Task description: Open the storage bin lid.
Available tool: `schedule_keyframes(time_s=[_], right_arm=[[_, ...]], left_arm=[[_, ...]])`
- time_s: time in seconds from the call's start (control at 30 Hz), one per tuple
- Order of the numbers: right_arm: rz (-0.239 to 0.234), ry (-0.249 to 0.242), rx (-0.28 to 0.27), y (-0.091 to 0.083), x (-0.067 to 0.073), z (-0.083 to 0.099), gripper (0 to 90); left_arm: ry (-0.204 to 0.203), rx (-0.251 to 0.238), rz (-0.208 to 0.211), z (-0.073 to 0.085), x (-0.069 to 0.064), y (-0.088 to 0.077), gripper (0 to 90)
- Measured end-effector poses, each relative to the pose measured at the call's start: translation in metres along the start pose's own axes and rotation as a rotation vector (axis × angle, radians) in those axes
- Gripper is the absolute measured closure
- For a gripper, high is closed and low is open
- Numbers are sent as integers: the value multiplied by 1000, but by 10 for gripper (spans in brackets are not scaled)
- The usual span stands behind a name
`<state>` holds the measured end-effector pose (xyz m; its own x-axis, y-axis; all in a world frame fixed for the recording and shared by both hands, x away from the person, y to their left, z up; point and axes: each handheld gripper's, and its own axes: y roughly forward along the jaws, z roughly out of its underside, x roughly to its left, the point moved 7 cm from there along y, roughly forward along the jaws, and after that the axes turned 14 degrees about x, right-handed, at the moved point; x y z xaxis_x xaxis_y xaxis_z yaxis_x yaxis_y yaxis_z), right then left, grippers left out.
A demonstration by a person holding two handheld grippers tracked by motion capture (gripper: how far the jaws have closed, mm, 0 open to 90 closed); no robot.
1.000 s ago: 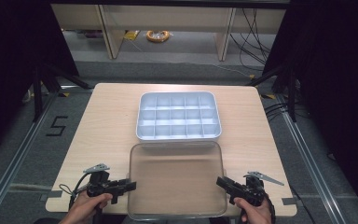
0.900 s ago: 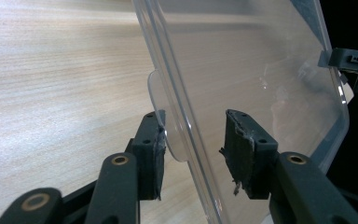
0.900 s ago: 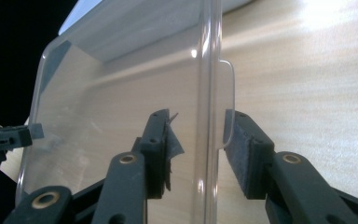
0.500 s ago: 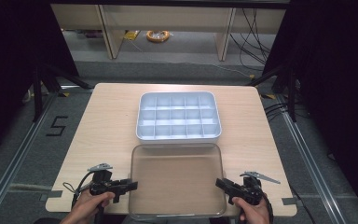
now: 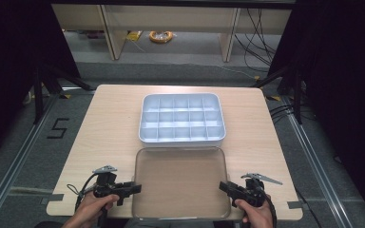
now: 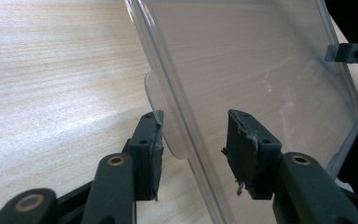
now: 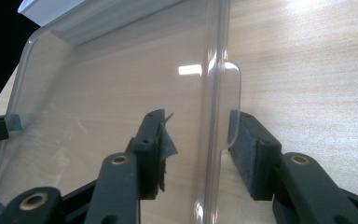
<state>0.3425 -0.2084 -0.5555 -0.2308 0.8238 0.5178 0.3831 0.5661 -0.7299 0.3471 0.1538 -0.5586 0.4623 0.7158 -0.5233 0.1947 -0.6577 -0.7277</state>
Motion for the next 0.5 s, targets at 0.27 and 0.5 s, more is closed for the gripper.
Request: schedule_keyframes(time_s=[0.27, 0.5], right_arm=[[25, -26, 13, 3, -3, -1, 554], [44, 11, 4, 3, -1, -3, 500]], left_arm=[[17, 8, -44, 0, 2, 1, 549], [13, -28, -50, -4, 3, -2, 523]])
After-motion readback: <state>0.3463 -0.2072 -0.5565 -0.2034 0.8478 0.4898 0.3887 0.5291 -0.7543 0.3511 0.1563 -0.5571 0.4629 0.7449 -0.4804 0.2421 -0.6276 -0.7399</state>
